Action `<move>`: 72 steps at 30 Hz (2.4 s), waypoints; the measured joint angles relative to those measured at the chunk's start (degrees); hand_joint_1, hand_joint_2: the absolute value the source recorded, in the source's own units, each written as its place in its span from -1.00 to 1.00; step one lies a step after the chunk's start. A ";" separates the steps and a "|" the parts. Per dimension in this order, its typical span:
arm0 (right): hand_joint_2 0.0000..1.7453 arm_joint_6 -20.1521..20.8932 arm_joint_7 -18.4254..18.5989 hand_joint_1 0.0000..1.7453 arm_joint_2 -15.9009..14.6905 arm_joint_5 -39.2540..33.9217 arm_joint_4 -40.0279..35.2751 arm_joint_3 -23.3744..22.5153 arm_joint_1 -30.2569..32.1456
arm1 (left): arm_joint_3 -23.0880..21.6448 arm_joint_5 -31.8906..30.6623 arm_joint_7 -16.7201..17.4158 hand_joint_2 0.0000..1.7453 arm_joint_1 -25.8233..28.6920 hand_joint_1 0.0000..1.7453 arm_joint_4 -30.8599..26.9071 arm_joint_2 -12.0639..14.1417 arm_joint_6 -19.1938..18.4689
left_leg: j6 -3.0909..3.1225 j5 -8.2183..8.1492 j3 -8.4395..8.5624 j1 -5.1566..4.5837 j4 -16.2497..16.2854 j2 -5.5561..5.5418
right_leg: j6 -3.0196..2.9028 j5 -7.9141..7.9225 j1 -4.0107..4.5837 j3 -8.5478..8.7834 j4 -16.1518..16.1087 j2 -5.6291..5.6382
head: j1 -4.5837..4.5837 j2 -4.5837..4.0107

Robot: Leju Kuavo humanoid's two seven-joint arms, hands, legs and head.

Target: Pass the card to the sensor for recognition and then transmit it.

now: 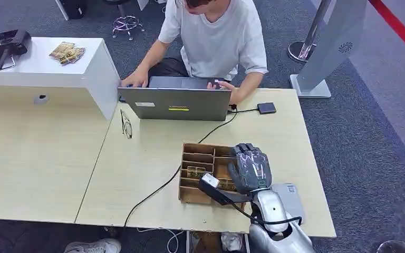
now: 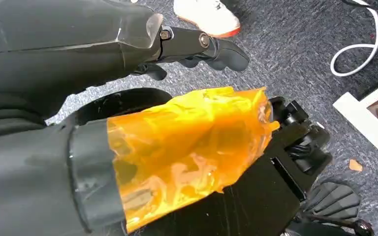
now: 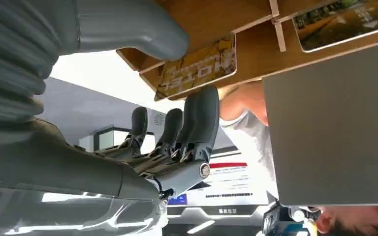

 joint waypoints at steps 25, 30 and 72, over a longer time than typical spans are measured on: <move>1.00 -0.57 0.31 0.62 0.41 0.66 1.95 0.00 -0.35 | -0.07 0.24 0.02 -1.00 -0.27 -1.00 0.02 -0.02 -0.20 | 0.00 0.00 0.00 0.00 0.00 -0.01 | 0.00 0.00 0.00 0.01 0.00 0.00 | 0.02 0.00; 1.00 -2.71 -0.07 0.96 0.63 1.07 2.29 0.00 -0.31 | -0.07 0.28 0.02 -1.00 -0.29 -1.00 0.02 -0.02 -0.22 | 0.00 0.00 0.00 0.00 0.00 -0.01 | 0.00 0.00 0.00 0.00 0.00 0.00 | 0.00 0.00; 1.00 -11.10 -5.86 1.00 1.99 1.16 -16.02 1.99 -0.42 | -0.09 3.21 -0.98 -1.00 -0.27 -1.00 0.02 0.04 0.09 | 0.00 0.00 0.00 0.00 0.00 0.00 | 0.00 0.00 0.00 0.02 0.01 0.00 | 0.00 0.00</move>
